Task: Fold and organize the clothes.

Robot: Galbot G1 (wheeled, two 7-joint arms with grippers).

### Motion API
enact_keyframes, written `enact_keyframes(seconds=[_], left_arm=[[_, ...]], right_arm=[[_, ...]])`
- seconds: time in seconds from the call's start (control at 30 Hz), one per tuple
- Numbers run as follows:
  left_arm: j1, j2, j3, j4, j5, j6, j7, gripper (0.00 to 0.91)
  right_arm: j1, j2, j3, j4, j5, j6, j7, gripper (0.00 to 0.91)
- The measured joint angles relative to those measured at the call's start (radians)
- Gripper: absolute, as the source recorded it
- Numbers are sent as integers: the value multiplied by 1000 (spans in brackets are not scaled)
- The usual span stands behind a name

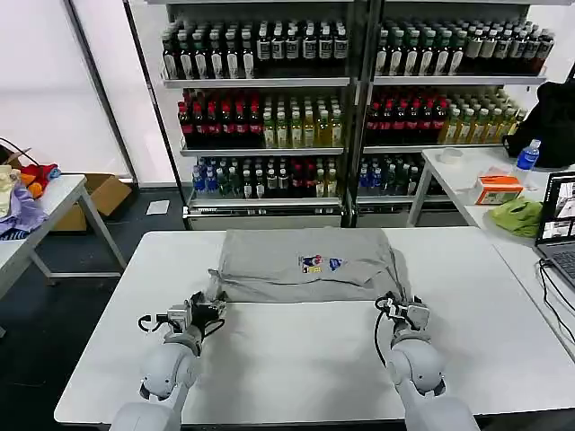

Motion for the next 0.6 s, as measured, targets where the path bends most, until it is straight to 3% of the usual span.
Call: enact_keyframes(seconds=[0.6], left_arm=[[31,-1,-6,-23,15,-19,6,10]], right_arm=[[-68,-23,21,84,10,-7,-15,0]])
